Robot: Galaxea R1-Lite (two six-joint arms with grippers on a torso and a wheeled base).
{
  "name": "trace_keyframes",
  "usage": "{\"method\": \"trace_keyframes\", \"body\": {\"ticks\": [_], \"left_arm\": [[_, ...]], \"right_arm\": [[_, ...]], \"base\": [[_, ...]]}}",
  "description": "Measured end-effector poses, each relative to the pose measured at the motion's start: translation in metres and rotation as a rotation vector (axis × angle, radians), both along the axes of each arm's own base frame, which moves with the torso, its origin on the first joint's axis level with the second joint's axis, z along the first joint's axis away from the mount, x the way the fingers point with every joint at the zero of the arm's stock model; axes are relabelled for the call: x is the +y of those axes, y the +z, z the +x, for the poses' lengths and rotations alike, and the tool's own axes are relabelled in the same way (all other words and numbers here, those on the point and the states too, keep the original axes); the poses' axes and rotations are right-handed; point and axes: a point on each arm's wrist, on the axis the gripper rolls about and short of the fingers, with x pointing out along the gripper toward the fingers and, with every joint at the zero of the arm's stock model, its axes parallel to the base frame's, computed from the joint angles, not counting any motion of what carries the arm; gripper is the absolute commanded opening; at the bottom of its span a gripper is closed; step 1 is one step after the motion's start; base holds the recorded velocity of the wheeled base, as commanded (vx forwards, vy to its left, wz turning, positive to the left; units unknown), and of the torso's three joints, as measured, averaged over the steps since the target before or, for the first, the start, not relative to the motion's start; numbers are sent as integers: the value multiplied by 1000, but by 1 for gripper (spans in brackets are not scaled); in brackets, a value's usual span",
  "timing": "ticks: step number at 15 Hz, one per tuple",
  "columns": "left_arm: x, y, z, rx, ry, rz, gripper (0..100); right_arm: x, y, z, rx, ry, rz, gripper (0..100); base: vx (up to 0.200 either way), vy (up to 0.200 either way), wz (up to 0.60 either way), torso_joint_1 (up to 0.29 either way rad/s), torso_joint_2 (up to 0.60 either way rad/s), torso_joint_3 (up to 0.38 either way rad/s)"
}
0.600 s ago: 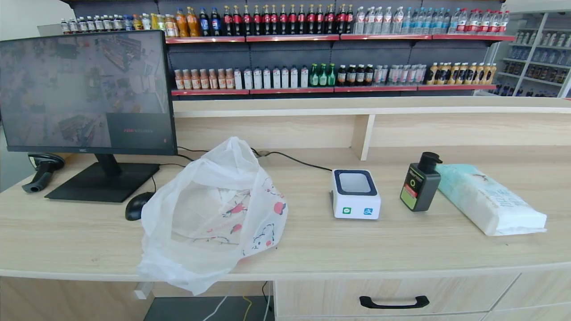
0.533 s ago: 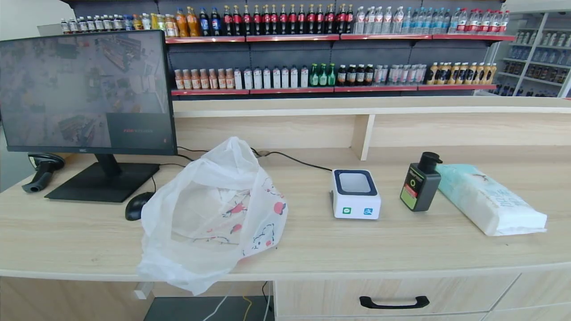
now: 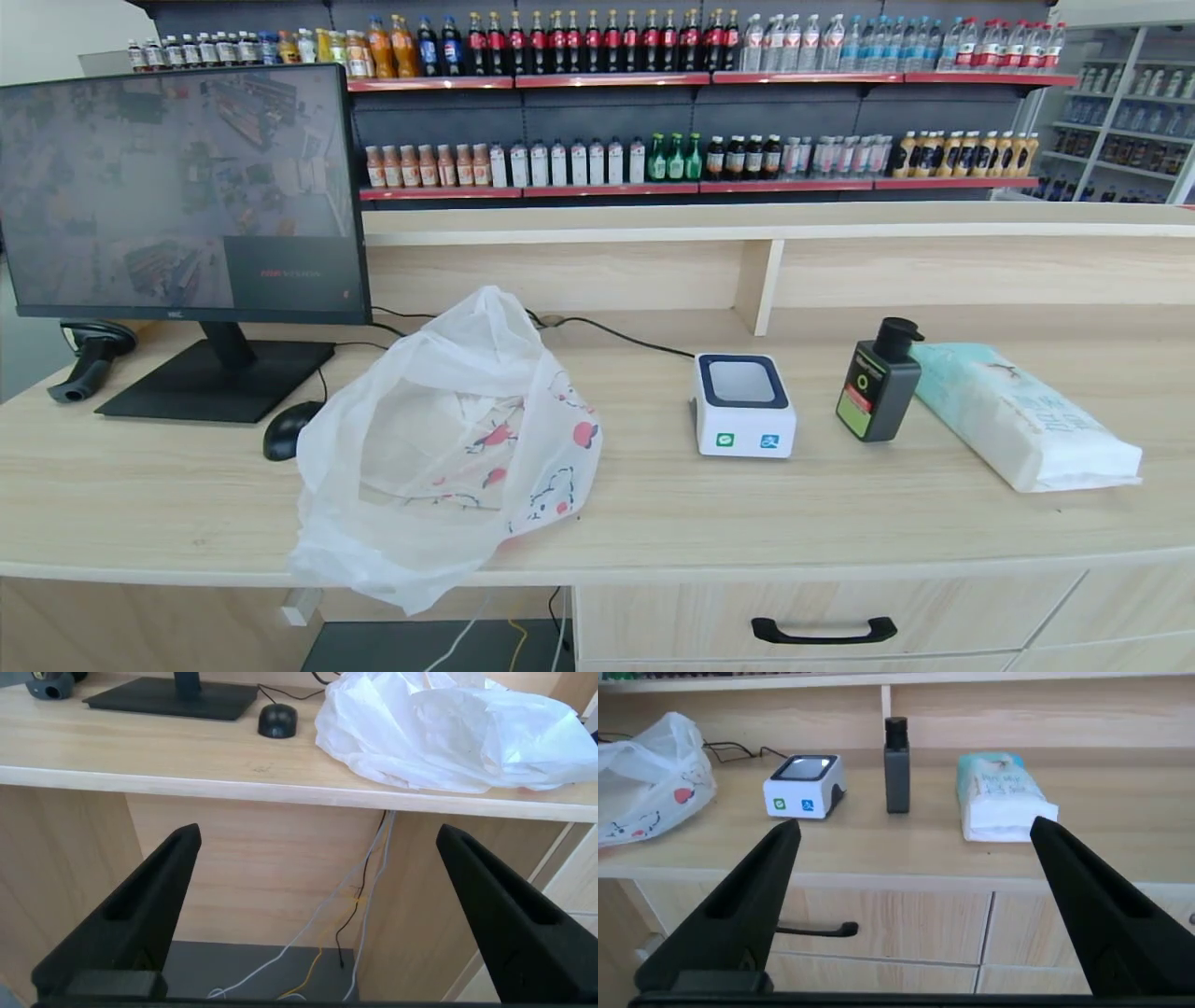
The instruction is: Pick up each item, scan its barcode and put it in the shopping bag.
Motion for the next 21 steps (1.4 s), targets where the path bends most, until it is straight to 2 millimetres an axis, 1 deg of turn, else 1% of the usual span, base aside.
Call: {"method": "trace_keyframes", "body": {"ticks": [2, 4, 5, 6, 7, 8, 9, 10, 12, 13, 16, 19, 21], "left_arm": [[0, 0, 0, 0, 1, 0, 100], [0, 0, 0, 0, 0, 0, 100], [0, 0, 0, 0, 0, 0, 100], [0, 0, 0, 0, 0, 0, 100], [0, 0, 0, 0, 0, 0, 100], [0, 0, 0, 0, 0, 0, 100], [0, 0, 0, 0, 0, 0, 100], [0, 0, 0, 0, 0, 0, 100], [0, 0, 0, 0, 0, -1, 100], [0, 0, 0, 0, 0, 0, 100], [0, 0, 0, 0, 0, 0, 100], [0, 0, 0, 0, 0, 0, 100], [0, 0, 0, 0, 0, 0, 100]], "right_arm": [[0, 38, 18, -72, 24, -6, 100], [2, 76, 49, -205, 35, -18, 100], [4, 91, 66, -272, 34, -25, 100], [5, 105, 87, -348, 29, -32, 100], [7, 112, 109, -399, 24, -39, 100], [8, 115, 126, -430, 17, -45, 100], [9, 111, 146, -426, 13, -55, 100], [10, 103, 161, -394, 11, -63, 100], [11, 85, 180, -309, 15, -72, 100], [12, 77, 185, -269, 19, -74, 100], [12, 51, 188, -172, 26, -78, 100], [12, 26, 182, -84, 35, -81, 100], [12, 19, 186, -54, 45, -83, 100]], "base": [[0, 0, 0, 0, 0, 0], [0, 0, 0, 0, 0, 0], [0, 0, 0, 0, 0, 0], [0, 0, 0, 0, 0, 0], [0, 0, 0, 0, 0, 0], [0, 0, 0, 0, 0, 0], [0, 0, 0, 0, 0, 0], [0, 0, 0, 0, 0, 0], [0, 0, 0, 0, 0, 0], [0, 0, 0, 0, 0, 0], [0, 0, 0, 0, 0, 0], [0, 0, 0, 0, 0, 0], [0, 0, 0, 0, 0, 0]]}}
